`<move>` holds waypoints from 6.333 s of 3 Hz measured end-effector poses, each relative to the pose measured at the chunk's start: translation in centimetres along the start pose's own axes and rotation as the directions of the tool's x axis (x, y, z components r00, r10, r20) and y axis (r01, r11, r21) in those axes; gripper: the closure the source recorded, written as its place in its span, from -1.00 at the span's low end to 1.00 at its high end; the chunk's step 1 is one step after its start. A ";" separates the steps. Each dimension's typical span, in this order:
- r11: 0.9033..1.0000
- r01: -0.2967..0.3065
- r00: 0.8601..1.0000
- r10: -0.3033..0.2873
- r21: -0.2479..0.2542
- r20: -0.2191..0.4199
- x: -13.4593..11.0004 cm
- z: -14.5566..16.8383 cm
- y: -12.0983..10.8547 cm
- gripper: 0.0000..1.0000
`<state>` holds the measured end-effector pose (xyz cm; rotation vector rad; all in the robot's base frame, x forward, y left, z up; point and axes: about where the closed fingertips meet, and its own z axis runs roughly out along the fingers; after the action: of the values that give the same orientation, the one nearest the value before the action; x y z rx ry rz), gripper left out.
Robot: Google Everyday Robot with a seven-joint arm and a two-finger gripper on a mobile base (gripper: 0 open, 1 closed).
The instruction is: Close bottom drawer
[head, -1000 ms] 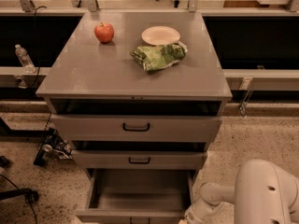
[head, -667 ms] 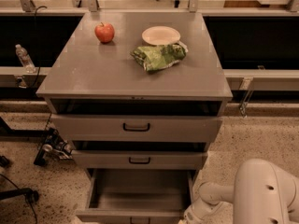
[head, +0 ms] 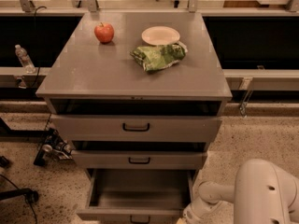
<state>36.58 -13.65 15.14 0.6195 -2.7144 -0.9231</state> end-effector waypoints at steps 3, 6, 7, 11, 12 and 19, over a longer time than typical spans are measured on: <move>0.972 0.227 0.958 -0.233 0.058 0.166 -8.2 -2.8 0.7 1.00; 0.905 0.391 0.897 -0.415 0.166 0.149 -10.2 -2.6 1.0 1.00; 0.836 0.485 0.836 -0.530 0.258 0.144 -12.7 -2.8 0.4 1.00; 0.748 0.499 0.743 -0.629 0.437 0.228 -16.9 -4.5 0.0 1.00; 0.725 0.516 0.727 -0.653 0.456 0.215 -17.5 -4.1 0.1 1.00; 0.757 0.443 0.812 -0.566 0.481 0.143 -15.3 -6.5 -4.6 1.00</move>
Offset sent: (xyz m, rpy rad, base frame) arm 0.0818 0.0261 0.0211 0.0921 -0.2812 0.0806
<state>53.77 -13.51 16.45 1.4914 -3.0926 -0.5177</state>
